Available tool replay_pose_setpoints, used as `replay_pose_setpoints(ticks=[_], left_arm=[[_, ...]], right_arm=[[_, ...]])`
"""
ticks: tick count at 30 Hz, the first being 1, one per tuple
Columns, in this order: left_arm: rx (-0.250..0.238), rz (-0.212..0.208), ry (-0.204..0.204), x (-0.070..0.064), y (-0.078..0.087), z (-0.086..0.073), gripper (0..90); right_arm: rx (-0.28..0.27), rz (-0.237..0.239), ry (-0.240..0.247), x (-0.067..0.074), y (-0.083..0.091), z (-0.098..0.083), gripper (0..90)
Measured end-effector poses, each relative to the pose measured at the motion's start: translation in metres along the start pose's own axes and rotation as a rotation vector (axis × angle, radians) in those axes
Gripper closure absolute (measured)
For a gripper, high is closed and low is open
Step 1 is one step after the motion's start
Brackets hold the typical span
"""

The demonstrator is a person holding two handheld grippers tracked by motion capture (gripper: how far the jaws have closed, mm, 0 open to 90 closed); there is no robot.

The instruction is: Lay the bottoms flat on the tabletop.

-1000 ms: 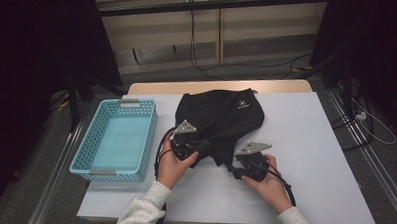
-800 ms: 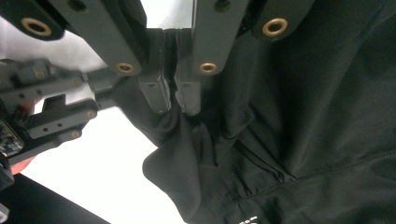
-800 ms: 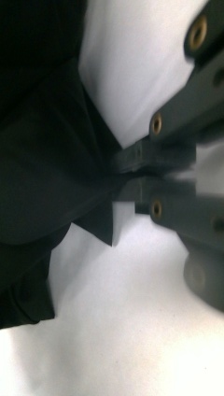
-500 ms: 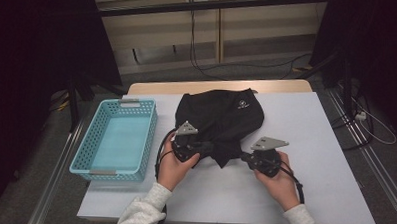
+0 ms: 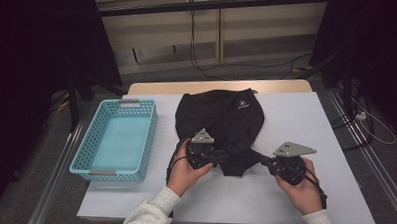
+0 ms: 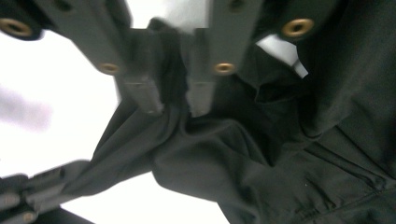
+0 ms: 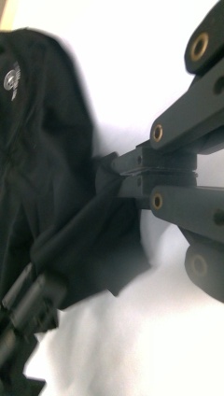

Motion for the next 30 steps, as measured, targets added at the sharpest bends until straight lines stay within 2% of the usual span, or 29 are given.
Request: replay_pose_setpoints(ticks=[4, 7, 11, 18, 21, 24, 30], left_arm=[[-0.005, 0.016, 0.010, 0.003, 0.002, 0.000, 49.7], [-0.005, 0.032, 0.010, 0.005, 0.003, -0.002, 45.0], [-0.009, 0.047, 0.013, 0.009, 0.007, -0.002, 41.2], [-0.032, 0.079, 0.044, 0.021, 0.019, -0.003, 39.9], [-0.025, 0.113, 0.038, 0.026, 0.022, -0.005, 41.7], [-0.017, 0.141, 0.042, 0.034, 0.024, -0.009, 47.2], [-0.016, 0.190, 0.063, 0.046, 0.028, -0.012, 46.9]], right_arm=[[-0.001, -0.013, -0.034, -0.009, 0.007, -0.006, 90.0], [0.024, -0.013, -0.040, -0.012, 0.009, -0.013, 90.0], [0.022, 0.001, -0.049, -0.013, 0.015, -0.016, 90.0], [0.016, 0.023, -0.036, -0.007, 0.024, -0.020, 90.0], [0.013, 0.021, -0.041, -0.005, 0.031, -0.022, 90.0], [0.023, 0.009, -0.041, -0.006, 0.037, -0.028, 90.0], [0.025, 0.002, -0.038, -0.011, 0.038, -0.034, 87.7]])
Point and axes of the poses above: each handheld gripper's, and its own axes: y roughly backward along the jaws, z roughly out of its top, x roughly to its left, the point moved 5 cm from there along -y, roughly forward along the jaws, and after that the axes turned 5 degrees about y, right-handed, at the moved point
